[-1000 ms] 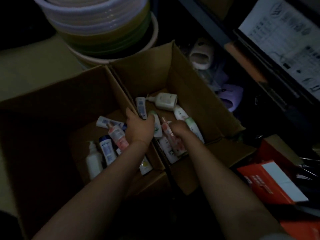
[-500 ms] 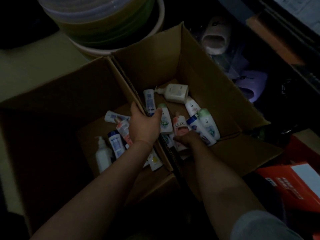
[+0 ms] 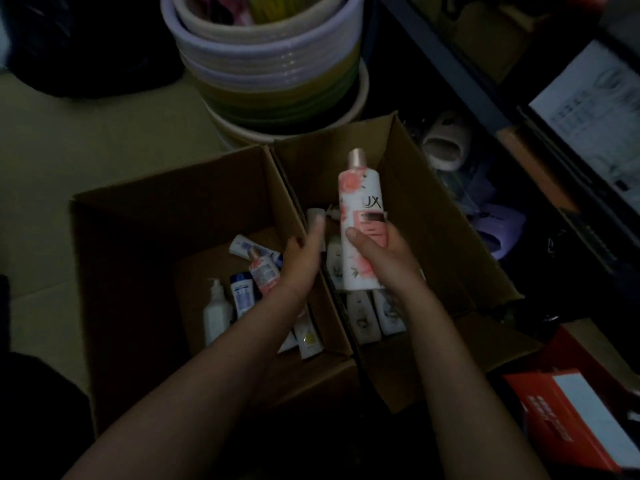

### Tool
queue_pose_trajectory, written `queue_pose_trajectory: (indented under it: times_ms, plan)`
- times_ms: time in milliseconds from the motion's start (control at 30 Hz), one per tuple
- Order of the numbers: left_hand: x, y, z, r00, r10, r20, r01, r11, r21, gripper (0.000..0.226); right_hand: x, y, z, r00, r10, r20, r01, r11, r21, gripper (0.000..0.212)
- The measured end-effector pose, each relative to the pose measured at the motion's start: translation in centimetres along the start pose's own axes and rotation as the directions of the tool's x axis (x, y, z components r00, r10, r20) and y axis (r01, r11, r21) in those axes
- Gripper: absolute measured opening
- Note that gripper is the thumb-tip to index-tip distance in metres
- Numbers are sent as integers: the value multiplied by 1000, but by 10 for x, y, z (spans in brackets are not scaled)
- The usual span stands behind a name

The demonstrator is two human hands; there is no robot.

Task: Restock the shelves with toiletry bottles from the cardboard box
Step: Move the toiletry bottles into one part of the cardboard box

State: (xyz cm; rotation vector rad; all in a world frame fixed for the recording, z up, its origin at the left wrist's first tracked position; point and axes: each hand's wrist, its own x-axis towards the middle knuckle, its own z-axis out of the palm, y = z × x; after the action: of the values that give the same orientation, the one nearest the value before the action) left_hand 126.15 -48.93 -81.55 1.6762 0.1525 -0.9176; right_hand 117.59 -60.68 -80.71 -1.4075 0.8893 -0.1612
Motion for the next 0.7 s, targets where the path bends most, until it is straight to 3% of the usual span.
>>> queue_pose_trajectory:
  times_ms: [100, 167, 233, 300, 400, 467, 600, 700]
  plan:
    - [-13, 15, -39, 995, 75, 72, -58, 975, -214, 60, -20, -25, 19, 994, -77, 80, 87, 988, -127, 23]
    - [-18, 13, -67, 985, 127, 113, -92, 957, -276, 48, -29, -39, 32, 986, -93, 142, 123, 968, -217, 37]
    - [-15, -4, -92, 997, 59, 53, -40, 950, -309, 47, -23, -37, 41, 982, -151, 114, 181, 922, -341, 48]
    - [-6, -27, -113, 994, -80, -68, 55, 948, -313, 59, -7, -22, 46, 975, -200, 93, 221, 860, -459, 35]
    - [11, -62, -131, 954, -233, -188, 176, 944, -279, 92, 14, 10, 45, 989, -85, 118, 135, 841, -524, 18]
    - [27, -85, -134, 926, -287, -246, 227, 943, -245, 88, 15, 23, 36, 996, -24, 87, 67, 841, -537, 23]
    - [34, -101, -113, 919, -235, -316, 248, 969, 1, 61, 15, 36, 4, 999, 20, -30, -33, 866, -499, 25]
    - [24, -76, -79, 952, -104, -289, 124, 991, 51, 51, 27, 49, -22, 992, 74, -98, -114, 859, -499, 23]
